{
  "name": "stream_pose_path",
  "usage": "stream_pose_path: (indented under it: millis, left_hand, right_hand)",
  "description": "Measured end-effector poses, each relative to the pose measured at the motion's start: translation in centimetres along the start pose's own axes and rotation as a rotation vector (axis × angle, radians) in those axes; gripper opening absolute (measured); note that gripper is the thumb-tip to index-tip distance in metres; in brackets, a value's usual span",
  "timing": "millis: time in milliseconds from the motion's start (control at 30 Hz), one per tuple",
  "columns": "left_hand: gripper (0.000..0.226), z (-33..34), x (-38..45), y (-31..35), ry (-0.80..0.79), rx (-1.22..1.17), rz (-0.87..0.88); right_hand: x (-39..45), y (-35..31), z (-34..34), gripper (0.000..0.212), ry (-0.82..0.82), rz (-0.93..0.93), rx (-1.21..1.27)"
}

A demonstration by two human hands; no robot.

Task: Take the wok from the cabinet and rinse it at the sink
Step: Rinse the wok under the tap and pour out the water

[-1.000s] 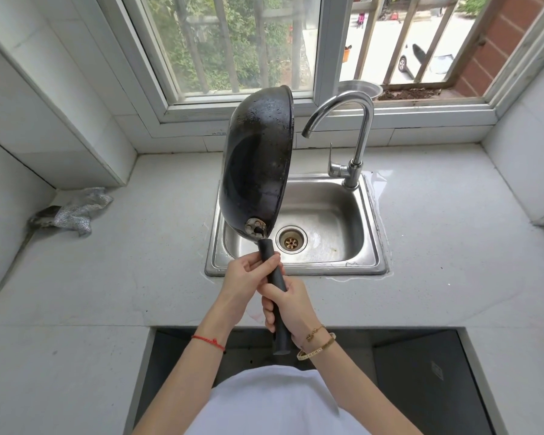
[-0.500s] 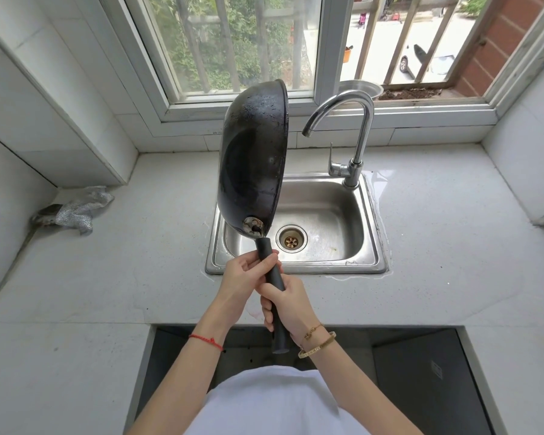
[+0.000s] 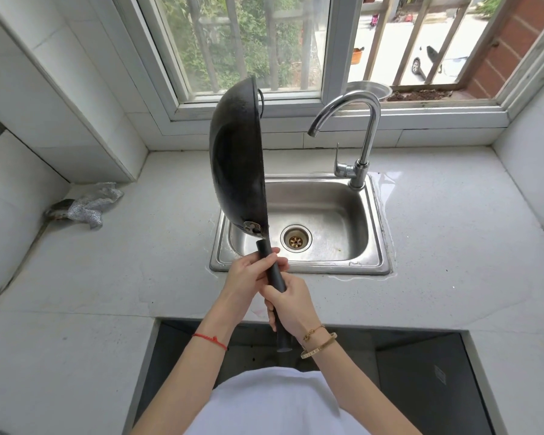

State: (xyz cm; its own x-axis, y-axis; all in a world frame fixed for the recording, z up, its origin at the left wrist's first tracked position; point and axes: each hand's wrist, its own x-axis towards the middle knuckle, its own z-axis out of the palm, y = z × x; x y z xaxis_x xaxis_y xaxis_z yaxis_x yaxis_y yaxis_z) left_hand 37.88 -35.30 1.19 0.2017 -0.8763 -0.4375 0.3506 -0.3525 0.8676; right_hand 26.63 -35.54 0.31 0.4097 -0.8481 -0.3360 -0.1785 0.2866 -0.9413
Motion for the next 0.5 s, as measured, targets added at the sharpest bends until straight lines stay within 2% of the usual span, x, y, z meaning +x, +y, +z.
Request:
stream_pose_path:
  millis: [267, 500]
  left_hand:
    - [0.029, 1.4, -0.2, -1.0, 0.173, -0.052, -0.016]
    - [0.027, 0.7, -1.0, -2.2, 0.119, -0.223, 0.028]
  right_hand:
    - [0.3, 1.7, -0.6, 0.016, 0.134, -0.121, -0.271]
    - [-0.1, 1.6, -0.6, 0.013, 0.065, -0.153, -0.312]
